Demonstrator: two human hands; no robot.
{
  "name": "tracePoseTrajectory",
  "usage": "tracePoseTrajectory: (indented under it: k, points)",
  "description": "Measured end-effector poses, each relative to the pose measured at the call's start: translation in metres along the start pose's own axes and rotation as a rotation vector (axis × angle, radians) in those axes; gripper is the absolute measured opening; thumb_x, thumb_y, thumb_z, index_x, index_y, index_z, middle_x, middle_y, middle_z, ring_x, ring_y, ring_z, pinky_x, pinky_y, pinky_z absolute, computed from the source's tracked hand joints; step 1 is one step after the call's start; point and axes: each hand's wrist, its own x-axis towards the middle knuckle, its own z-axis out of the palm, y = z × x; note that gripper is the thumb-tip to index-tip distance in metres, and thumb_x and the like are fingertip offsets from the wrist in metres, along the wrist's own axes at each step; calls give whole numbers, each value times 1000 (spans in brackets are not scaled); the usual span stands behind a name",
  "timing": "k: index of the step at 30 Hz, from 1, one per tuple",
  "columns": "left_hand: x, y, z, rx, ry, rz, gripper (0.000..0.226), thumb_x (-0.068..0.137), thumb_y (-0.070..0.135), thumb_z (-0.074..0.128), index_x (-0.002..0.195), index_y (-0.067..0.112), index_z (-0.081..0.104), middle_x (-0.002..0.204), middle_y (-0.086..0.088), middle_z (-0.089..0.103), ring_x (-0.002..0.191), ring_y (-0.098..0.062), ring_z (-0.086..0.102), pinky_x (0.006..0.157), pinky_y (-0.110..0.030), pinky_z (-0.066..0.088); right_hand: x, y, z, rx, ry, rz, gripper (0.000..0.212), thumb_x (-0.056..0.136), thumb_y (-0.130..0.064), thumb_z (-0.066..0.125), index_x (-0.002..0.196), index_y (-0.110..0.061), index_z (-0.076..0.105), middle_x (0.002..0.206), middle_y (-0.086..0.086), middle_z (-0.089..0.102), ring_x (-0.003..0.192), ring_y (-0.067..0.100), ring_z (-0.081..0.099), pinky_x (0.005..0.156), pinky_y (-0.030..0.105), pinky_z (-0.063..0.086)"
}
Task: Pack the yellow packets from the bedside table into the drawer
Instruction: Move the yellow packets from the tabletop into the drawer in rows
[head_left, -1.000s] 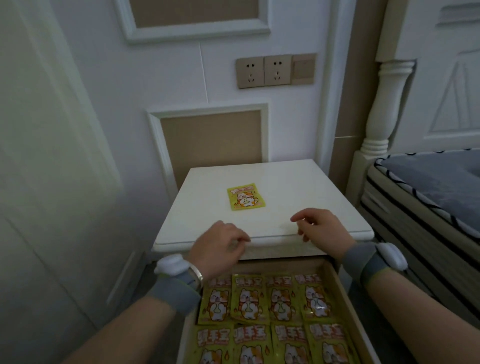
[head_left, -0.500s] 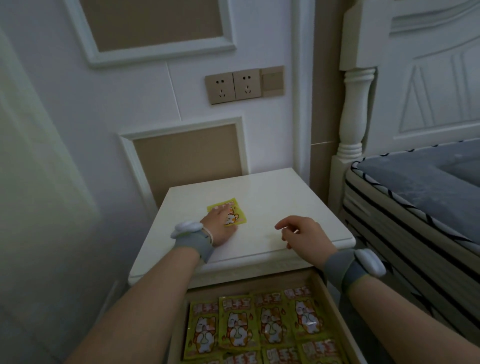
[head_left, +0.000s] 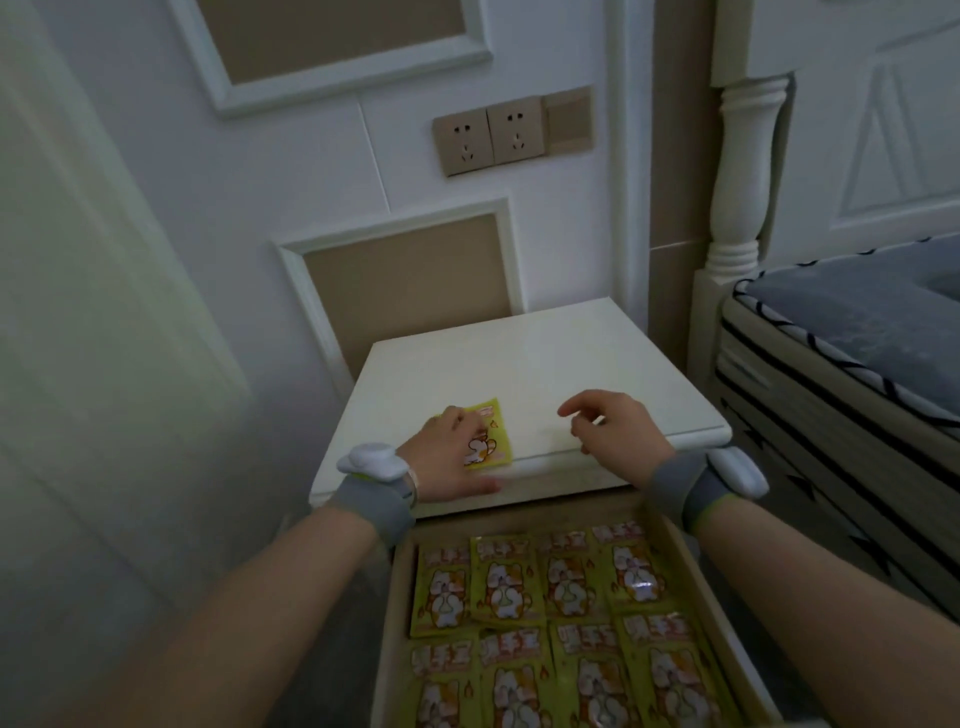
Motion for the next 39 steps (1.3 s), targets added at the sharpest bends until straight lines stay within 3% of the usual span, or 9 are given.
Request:
tracePoseTrajectory:
  k: [4, 8, 12, 16, 19, 22, 24, 29, 39]
  points:
    - [-29, 1, 14, 202, 156, 75, 50, 83, 22, 54, 131, 20, 40, 138, -2, 44, 110, -29, 46, 91, -37, 42, -5, -5, 6, -8, -22, -26, 25, 88, -8, 50, 99, -19, 70, 90, 4, 64, 77, 32, 67, 73, 33, 52]
    - [-59, 10, 27, 208, 257, 125, 61, 79, 11, 57, 136, 23, 38, 140, 1, 46, 108, -29, 47, 89, -37, 45, -9, -5, 11, -40, -49, -59, 25, 89, -8, 50, 99, -19, 70, 90, 3, 64, 79, 31, 66, 72, 32, 51]
    - [-82, 5, 40, 243, 368, 344, 86, 52, 7, 74, 130, 25, 42, 98, 3, 69, 76, -20, 63, 55, -25, 53, -9, 0, 12, -77, -55, -63, 25, 89, -8, 50, 99, -19, 70, 92, 4, 65, 79, 31, 66, 72, 35, 53]
    - [-93, 7, 44, 253, 272, 515, 57, 69, 17, 50, 125, 27, 50, 92, 6, 71, 72, -16, 65, 48, -20, 51, -7, 2, 8, -76, -56, -64, 25, 90, -8, 48, 99, -18, 70, 93, 9, 67, 78, 31, 66, 62, 29, 50]
    - [-96, 11, 65, 312, 119, 535, 46, 71, 28, 58, 117, 29, 61, 91, 8, 73, 71, -16, 68, 43, -20, 50, -7, 4, 9, -85, -74, -60, 26, 91, -8, 47, 101, -16, 69, 94, 11, 68, 79, 30, 67, 61, 24, 50]
    - [-97, 21, 93, 371, -109, 508, 45, 80, 26, 58, 125, 21, 56, 90, -3, 72, 75, -25, 67, 54, -27, 53, -7, 5, 10, -94, -77, -61, 26, 91, -7, 47, 100, -16, 70, 93, 12, 68, 78, 30, 67, 60, 23, 50]
    - [-101, 25, 106, 430, -152, 506, 48, 80, 21, 60, 128, 16, 53, 89, -8, 72, 75, -26, 66, 57, -29, 52, -6, 5, 11, -100, -75, -71, 26, 91, -7, 47, 99, -16, 70, 93, 13, 69, 77, 32, 67, 61, 27, 52]
    - [-105, 31, 130, 370, -221, 424, 48, 92, 9, 42, 139, 6, 32, 120, -20, 61, 103, -35, 58, 75, -41, 51, -6, 7, 11, -99, -81, -68, 27, 91, -8, 46, 99, -17, 70, 95, 11, 68, 78, 33, 67, 62, 29, 53]
    - [-100, 29, 135, 113, -386, 470, 62, 89, 39, 56, 144, 18, 34, 139, -13, 41, 122, -33, 47, 100, -39, 43, -5, 10, 16, -119, -105, -51, 27, 91, -7, 45, 97, -17, 69, 90, 13, 68, 77, 30, 67, 47, 13, 46]
